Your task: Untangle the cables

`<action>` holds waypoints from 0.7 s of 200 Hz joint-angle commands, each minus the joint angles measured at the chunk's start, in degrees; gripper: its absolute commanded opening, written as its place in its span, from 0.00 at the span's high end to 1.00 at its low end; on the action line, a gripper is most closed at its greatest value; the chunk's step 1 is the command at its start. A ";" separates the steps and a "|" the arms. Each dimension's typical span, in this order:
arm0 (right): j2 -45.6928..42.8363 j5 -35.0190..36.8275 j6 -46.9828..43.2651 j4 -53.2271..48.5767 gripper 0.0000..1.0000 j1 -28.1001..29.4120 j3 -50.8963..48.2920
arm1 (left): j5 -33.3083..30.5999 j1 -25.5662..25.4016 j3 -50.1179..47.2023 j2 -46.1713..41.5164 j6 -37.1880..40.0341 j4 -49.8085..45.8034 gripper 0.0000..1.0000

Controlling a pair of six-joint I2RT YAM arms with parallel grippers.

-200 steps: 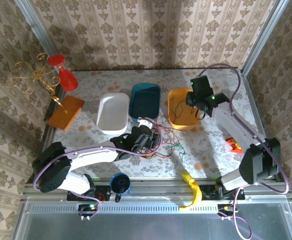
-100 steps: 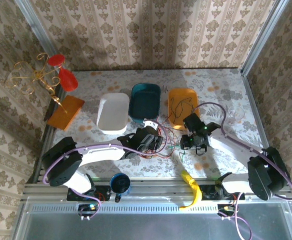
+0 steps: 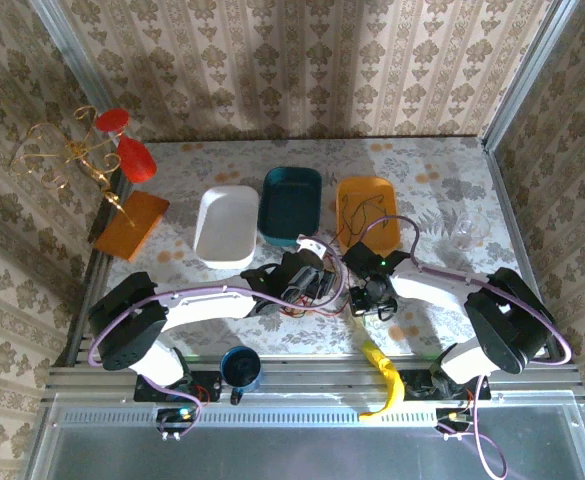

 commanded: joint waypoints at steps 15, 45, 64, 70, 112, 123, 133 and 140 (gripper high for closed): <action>2.43 8.73 5.31 -5.87 0.64 1.81 -0.54 | 0.78 -0.35 1.90 0.00 1.51 -0.03 0.22; 3.10 9.33 5.89 -5.26 0.78 2.08 -0.86 | 2.66 -0.44 2.48 0.85 1.34 1.06 0.22; 2.39 9.96 5.88 -5.34 1.00 2.34 -0.86 | 3.62 -0.61 2.90 1.48 1.43 1.64 0.22; 1.86 10.20 5.88 -5.28 1.00 2.38 -0.94 | 3.63 -0.66 3.08 1.68 1.55 1.58 0.22; -5.07 11.98 5.09 -4.76 1.00 2.35 -1.30 | 4.32 -0.79 3.67 2.62 1.52 2.21 0.22; -8.01 12.44 4.60 -4.35 1.00 2.36 -1.06 | 4.81 -0.79 3.80 2.99 1.51 2.40 0.23; -9.91 12.20 4.03 -3.84 1.00 2.34 -0.79 | 5.50 -0.80 4.19 3.51 1.77 2.63 0.23; -11.03 11.81 3.53 -3.40 1.00 2.34 -0.61 | 6.08 -0.71 4.47 3.87 1.77 2.79 0.23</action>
